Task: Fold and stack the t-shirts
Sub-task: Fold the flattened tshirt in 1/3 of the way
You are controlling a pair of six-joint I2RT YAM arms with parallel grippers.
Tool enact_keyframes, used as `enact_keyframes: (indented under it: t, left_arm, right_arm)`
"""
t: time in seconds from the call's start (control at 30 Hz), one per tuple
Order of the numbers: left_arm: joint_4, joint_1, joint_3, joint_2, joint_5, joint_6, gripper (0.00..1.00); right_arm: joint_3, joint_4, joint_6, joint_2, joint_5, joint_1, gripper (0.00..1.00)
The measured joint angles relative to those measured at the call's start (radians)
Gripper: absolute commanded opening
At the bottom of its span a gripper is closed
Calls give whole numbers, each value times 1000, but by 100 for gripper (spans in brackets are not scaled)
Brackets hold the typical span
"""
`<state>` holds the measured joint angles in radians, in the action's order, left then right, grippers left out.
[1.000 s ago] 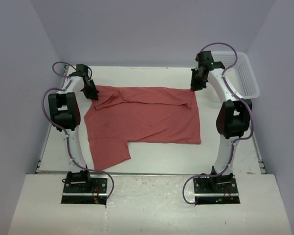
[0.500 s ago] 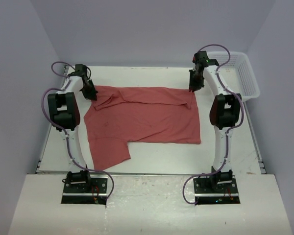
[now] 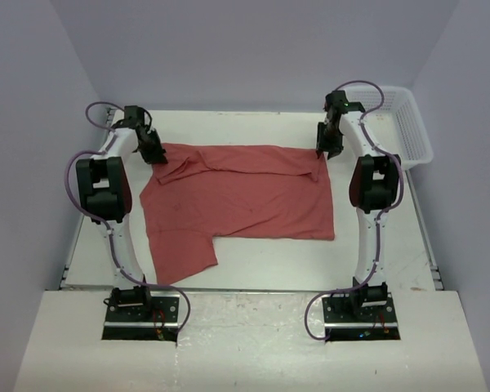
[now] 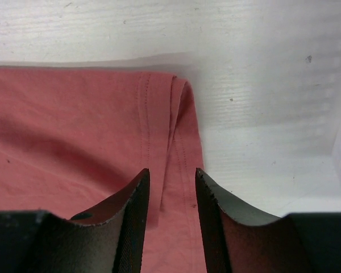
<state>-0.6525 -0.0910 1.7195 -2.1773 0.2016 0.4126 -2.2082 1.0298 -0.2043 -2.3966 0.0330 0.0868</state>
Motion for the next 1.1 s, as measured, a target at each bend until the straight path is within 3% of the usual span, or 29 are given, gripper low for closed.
enact_keyframes:
  t: [0.17,0.73,1.1]
  left_arm:
    - [15,17,0,20,36,7,0]
    - [19,76,-7,44,52,14,0]
    - [22,79,-11,44,44,14,0]
  right_arm:
    - [-41,2,7,-25,-6,-15,34]
    - [-122,-16,14,-112,-122,-22,31]
    - [-126,-28,15,-120,-127,-22,34]
